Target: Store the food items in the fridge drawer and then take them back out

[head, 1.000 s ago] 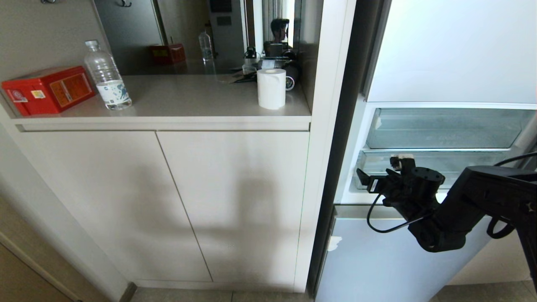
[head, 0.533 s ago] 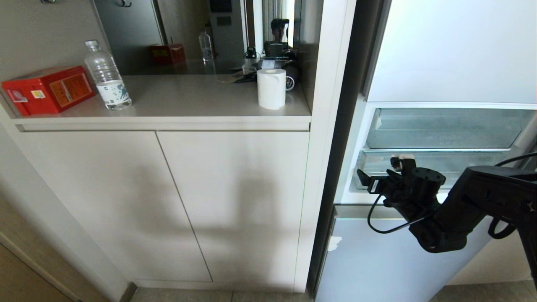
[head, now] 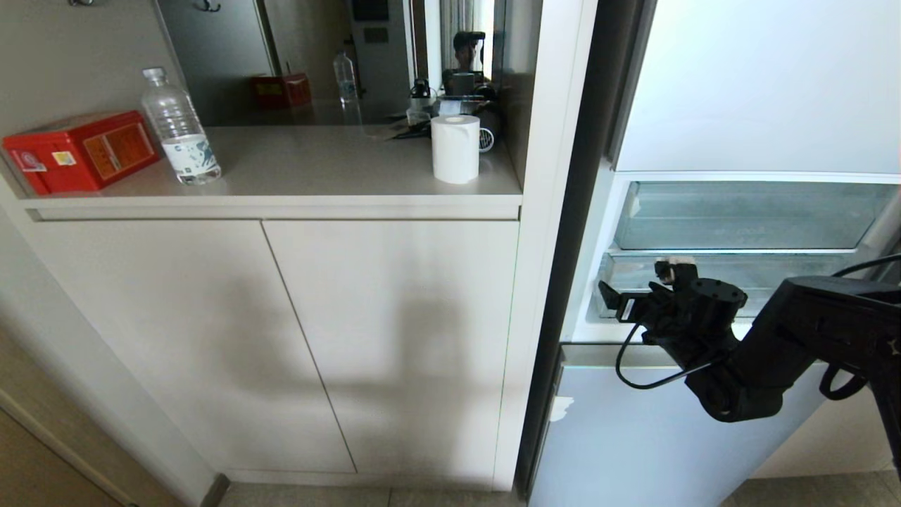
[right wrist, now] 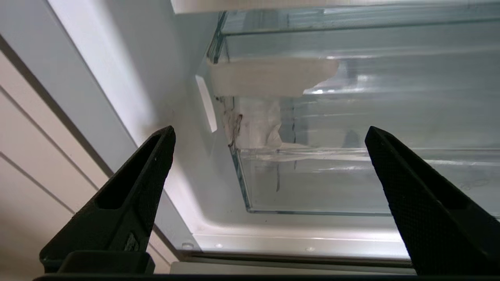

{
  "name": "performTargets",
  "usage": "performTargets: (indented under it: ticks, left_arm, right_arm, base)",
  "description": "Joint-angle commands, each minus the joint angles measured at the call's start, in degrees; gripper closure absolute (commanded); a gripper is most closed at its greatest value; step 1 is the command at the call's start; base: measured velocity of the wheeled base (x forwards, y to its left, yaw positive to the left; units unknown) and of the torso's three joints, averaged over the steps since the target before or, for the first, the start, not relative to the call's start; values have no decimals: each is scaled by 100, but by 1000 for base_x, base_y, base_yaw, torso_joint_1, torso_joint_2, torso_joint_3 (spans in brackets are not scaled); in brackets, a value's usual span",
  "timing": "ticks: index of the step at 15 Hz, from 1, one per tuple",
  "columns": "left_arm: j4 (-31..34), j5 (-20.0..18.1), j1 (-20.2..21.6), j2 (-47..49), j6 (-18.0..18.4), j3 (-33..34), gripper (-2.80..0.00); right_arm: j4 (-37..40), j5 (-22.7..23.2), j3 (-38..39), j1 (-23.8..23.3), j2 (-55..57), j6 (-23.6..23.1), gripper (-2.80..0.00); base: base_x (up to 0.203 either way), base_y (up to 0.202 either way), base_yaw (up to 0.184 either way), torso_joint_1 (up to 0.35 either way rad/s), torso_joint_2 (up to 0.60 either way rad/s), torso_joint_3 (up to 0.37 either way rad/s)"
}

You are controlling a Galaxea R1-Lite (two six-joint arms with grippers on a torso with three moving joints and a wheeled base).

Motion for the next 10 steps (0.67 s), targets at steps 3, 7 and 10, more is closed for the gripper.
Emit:
performTargets:
  ticks: [3,7,10]
  left_arm:
    - [1,2,0,8,-1,0,0]
    - [6,2,0,4,0,0,0]
    - [1,2,0,1,4,0,0]
  right_arm:
    - [-51,-46,-67,13,-31,-14,-280]
    - [-51,-46,-93,13,-135,-4,-280]
    - [-51,-46,-84,13,-190,-5,-280]
  base:
    - [0,0,0,0,0,0]
    - [0,0,0,0,0,0]
    - [0,0,0,0,0,0]
